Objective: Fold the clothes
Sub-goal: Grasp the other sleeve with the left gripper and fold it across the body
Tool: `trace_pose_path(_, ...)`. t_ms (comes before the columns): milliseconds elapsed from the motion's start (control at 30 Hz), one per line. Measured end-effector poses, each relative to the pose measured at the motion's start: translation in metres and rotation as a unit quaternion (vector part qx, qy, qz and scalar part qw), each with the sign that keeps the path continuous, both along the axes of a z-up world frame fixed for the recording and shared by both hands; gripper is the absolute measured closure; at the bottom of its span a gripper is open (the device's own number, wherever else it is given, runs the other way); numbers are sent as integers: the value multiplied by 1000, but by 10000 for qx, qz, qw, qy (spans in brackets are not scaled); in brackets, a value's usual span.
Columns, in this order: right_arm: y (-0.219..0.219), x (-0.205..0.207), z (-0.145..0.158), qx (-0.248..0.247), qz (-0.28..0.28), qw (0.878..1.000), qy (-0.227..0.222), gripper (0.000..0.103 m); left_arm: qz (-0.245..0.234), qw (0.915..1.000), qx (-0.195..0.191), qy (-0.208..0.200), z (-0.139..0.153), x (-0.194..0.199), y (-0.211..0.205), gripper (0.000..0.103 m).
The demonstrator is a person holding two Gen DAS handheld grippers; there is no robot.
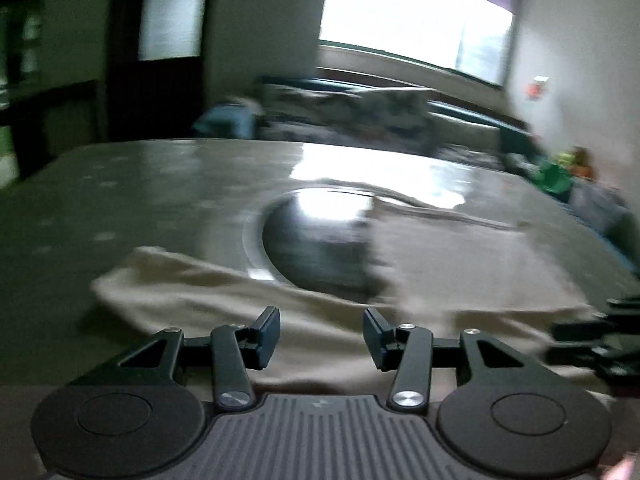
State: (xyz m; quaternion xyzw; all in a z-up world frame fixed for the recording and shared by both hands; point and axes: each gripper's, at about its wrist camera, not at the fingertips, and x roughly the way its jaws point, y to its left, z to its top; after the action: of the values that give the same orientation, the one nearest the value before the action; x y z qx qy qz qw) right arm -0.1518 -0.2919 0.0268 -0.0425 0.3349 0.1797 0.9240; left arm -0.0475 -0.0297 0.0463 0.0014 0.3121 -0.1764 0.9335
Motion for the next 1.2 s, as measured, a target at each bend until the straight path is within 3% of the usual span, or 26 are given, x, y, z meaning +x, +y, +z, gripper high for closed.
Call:
trace_pose_path(200, 30, 12, -13, -168, 464, 9986, 197, 77, 1051, 9944, 58, 112, -9, 23, 45, 47)
trace_pose_path(333, 34, 6, -14, -282, 533, 9981, 155, 72, 1531, 9880, 60, 200, -17, 34, 66, 42)
trace_pose_path(500, 24, -5, -2, -125, 433, 9990, 49, 71, 1949, 9804, -64, 286, -22, 48, 84, 39)
trace_pose_path(733, 8, -14, 0, -37, 174, 9998, 79, 70, 2090, 9768, -224, 413, -23, 68, 90, 42)
trace_pose_path(833, 0, -18, 0, 11, 36, 10000, 90, 70, 2106, 9765, -163, 418, -21, 71, 87, 54)
trace_pose_path(900, -5, -21, 1, 69, -62, 9999, 74, 70, 2149, 9757, -148, 409, -22, 75, 88, 78)
trace_pose_path(967, -11, -24, 2, 129, -172, 9998, 56, 69, 2172, 9748, -224, 449, -22, 78, 90, 90)
trace_pose_path(1100, -25, -30, 3, 226, -423, 9988, 28, 69, 2002, 9766, -679, 390, -9, 72, 91, 96)
trace_pose_path(1200, -35, -35, 4, 315, -619, 9976, -6, 69, 1645, 9826, -847, 171, 12, 58, 76, 96)
